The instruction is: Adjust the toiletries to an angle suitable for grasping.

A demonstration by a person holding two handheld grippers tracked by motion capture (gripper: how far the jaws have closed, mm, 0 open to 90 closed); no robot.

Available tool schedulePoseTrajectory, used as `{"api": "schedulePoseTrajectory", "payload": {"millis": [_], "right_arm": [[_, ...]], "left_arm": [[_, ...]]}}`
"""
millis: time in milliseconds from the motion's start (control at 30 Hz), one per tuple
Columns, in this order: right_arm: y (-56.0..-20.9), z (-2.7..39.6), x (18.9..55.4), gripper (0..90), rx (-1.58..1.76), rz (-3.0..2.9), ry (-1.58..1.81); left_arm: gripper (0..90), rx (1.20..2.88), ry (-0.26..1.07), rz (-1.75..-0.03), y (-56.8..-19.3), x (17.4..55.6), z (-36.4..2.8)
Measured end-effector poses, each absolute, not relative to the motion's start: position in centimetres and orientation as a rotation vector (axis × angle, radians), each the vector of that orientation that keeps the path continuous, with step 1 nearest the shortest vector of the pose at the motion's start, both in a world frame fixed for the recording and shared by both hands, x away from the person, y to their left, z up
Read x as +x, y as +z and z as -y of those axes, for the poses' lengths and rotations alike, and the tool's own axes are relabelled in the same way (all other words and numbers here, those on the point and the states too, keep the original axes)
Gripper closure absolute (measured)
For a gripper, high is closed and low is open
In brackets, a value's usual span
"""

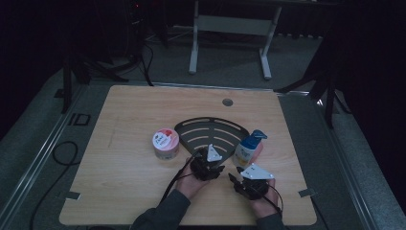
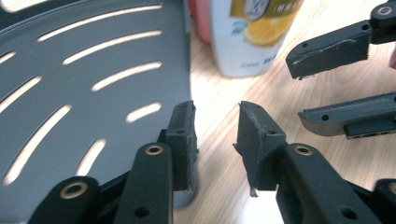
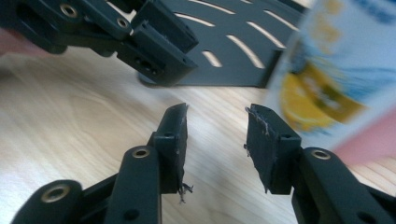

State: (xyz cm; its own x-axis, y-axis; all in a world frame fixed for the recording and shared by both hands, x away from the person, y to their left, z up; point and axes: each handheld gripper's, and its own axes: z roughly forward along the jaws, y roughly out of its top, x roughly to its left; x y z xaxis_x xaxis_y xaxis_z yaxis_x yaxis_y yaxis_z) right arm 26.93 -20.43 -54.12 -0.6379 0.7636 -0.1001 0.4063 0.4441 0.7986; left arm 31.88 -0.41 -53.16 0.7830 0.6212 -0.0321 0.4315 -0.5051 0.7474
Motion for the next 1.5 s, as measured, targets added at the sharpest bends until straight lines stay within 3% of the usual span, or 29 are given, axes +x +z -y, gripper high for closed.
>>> {"api": "schedulePoseTrajectory", "payload": {"millis": [333, 533, 700, 1133, 1367, 1500], "right_arm": [[-54.6, 18.2, 26.9, 52.7, 0.925, -2.308, 1.073], [-54.9, 17.8, 27.0, 51.9, 0.916, -2.323, 1.072], [-54.9, 17.8, 26.9, 51.7, 0.917, -2.326, 1.072], [-55.0, 17.8, 26.8, 51.3, 0.916, -2.322, 1.073], [-55.1, 17.9, 26.7, 51.4, 0.916, -2.326, 1.069], [-55.1, 18.0, 26.8, 51.7, 0.922, -2.325, 1.065]], "left_arm": [[52.0, 2.151, 0.360, -0.835, -52.8, 30.8, -4.0], [49.0, 2.137, 0.390, -0.847, -52.5, 30.3, -5.8], [48.8, 2.117, 0.427, -0.874, -51.7, 29.3, -9.6], [64.1, 1.993, 0.581, -1.007, -48.8, 31.0, -17.7], [71.8, 1.993, 0.621, -1.050, -48.7, 35.3, -19.9], [88.3, 1.997, 0.646, -1.087, -49.1, 37.1, -20.1]]}}
